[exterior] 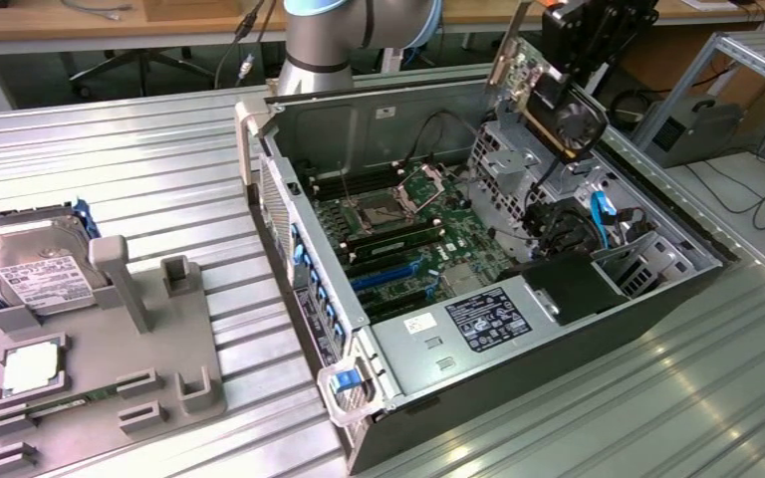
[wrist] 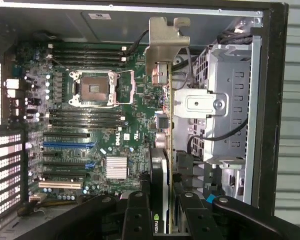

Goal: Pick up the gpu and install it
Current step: 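Insert the gpu into the slot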

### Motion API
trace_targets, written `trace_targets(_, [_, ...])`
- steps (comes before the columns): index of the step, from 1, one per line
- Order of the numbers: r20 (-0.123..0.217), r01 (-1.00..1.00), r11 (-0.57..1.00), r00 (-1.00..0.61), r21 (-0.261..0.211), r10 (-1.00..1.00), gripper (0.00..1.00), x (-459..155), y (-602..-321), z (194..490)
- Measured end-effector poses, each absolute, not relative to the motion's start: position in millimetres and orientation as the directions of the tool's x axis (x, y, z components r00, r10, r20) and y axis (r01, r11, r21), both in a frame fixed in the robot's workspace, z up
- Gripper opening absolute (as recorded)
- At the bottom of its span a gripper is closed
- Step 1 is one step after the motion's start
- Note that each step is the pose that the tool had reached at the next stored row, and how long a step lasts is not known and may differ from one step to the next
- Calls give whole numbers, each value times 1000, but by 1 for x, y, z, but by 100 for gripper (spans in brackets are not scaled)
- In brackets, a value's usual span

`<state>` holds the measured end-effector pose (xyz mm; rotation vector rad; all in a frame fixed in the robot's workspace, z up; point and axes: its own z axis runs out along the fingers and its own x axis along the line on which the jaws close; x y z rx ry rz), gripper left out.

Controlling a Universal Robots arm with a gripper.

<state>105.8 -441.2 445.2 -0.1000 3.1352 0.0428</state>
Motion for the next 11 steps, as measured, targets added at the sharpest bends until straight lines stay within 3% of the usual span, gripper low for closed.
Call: trace_targets(11, [-5,-311,950,-950,27,-311,27,106,-441,445])
